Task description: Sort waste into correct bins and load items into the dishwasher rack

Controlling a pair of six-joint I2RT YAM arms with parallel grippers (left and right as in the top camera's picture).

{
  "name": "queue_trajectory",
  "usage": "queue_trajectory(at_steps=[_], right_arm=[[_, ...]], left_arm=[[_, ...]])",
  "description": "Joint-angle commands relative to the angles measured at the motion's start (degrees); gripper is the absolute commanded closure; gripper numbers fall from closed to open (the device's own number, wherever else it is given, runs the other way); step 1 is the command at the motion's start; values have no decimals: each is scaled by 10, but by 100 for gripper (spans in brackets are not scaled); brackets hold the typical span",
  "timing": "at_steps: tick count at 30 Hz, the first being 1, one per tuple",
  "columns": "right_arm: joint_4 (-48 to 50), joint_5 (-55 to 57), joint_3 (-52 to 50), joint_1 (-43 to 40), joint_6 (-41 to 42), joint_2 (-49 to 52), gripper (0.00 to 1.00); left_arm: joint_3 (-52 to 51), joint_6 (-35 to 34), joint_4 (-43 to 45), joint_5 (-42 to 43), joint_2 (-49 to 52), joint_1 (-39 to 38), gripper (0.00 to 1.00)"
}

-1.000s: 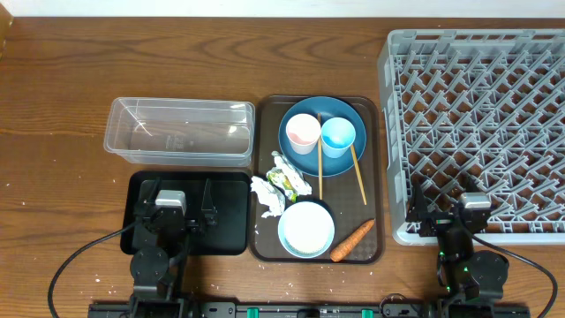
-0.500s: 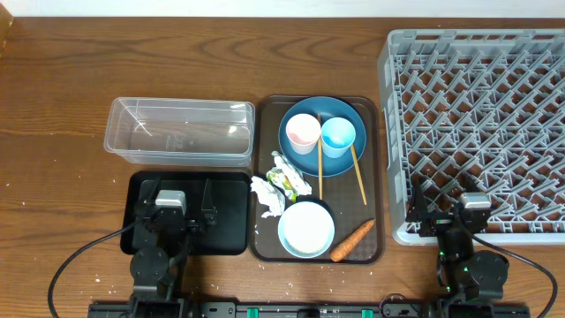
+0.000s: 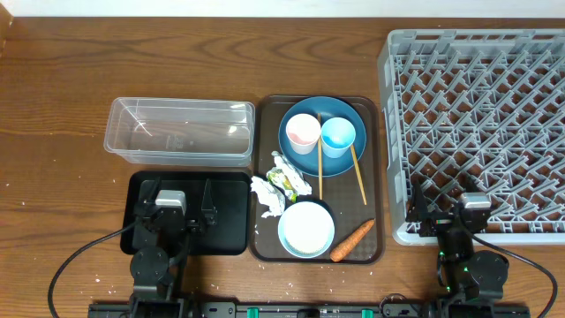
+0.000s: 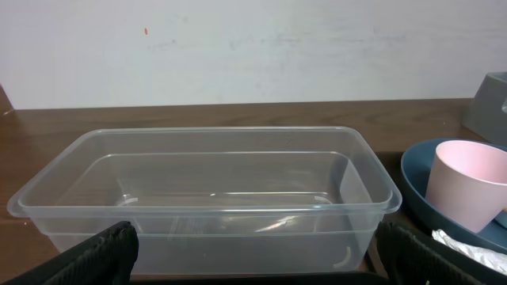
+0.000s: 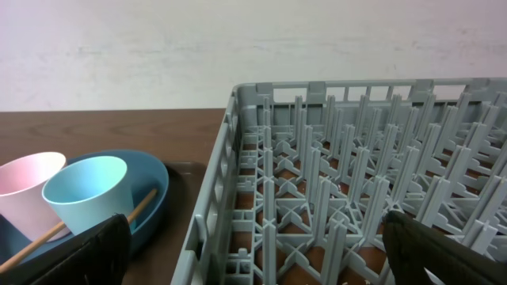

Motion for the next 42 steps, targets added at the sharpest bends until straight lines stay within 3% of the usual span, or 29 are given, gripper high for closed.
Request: queue_trajectory(at_steps=[1,12,15,19,23,31,35,42], right_arm=[[-1,-1,-1,-2,1,-3,1],[-1,-1,-1,-2,1,-3,1],[-1,-1,-1,-2,1,-3,1],[-1,-1,-1,-2,1,-3,1],[-1,-1,-1,-2,1,-3,1],[-1,0,-1,-2,1,-3,1],[-2,-1,-1,-2,1,-3,1],[-1,0,-1,-2,1,-3,1]], left_arm=[[-5,8,-26,2,-4,-2,2],[-5,7,-21,13,-4,-2,2],[-3,4,-21,88,-4,-2,2],[17,-78,-52,147,-4,-2,2],[64,-130,-146,174,-2,-2,2],[266,-130,-311,176,80,-2,2],[405,-130,-384,176,194,-2,2],[628,-131,-665,264,457,-4,2]])
